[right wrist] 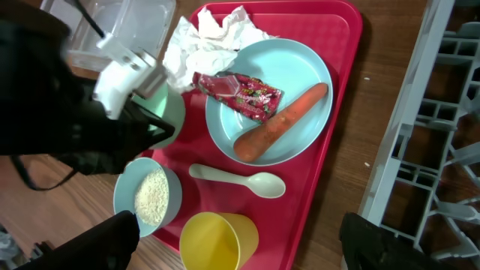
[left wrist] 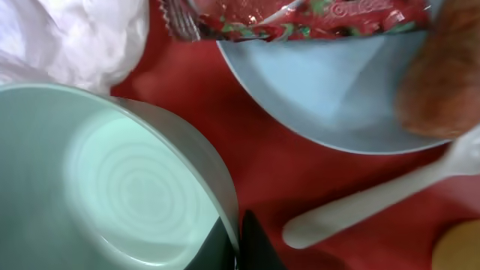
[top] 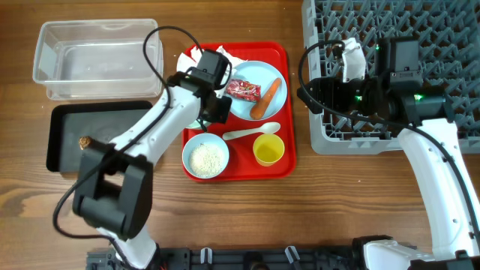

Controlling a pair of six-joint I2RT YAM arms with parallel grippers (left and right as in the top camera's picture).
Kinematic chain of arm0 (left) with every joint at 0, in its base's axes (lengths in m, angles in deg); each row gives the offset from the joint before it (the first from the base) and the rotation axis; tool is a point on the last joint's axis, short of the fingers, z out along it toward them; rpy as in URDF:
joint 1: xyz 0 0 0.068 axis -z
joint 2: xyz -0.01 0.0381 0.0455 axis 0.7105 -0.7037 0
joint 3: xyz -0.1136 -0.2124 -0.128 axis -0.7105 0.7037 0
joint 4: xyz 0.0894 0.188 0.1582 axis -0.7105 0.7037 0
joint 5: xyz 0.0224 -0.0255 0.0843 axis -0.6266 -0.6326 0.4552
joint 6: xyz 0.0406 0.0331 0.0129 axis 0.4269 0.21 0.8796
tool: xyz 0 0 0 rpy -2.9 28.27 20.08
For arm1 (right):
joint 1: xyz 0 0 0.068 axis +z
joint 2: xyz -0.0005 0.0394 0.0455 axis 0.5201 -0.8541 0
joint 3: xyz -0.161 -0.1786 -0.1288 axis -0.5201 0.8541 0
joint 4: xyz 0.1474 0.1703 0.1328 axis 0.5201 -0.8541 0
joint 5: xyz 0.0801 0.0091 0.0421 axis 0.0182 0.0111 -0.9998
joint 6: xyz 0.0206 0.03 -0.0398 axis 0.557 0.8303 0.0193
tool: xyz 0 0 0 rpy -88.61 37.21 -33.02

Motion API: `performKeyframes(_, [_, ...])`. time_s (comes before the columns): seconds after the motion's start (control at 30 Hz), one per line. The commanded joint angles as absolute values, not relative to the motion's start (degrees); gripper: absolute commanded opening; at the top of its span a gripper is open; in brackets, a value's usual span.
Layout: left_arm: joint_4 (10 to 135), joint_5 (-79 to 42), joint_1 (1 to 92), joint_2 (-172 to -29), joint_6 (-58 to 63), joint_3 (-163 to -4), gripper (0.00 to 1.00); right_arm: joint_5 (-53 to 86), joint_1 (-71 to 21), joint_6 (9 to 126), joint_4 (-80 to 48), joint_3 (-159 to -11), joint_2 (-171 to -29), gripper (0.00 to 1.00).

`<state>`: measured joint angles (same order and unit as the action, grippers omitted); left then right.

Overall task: Sort waste into correct bins and load items into the dishwasher rack
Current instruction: 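Return the empty green bowl to the red tray with the left gripper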

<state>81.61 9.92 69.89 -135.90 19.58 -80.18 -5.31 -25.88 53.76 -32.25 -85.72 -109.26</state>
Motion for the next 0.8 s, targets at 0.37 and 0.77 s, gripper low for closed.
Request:
performKeyframes(0.37, [79.6,12.48,73.48,-137.57,18.6,-80.55,0.31,-4.67,-25.67,54.14,-31.9,-86.93,-109.68,0.89])
performKeyframes(0.77, [80.95,12.48,72.93,-136.95,18.47,-89.31,0.87,-4.69,-25.67,53.94,-31.92,-86.93,-109.68,0.92])
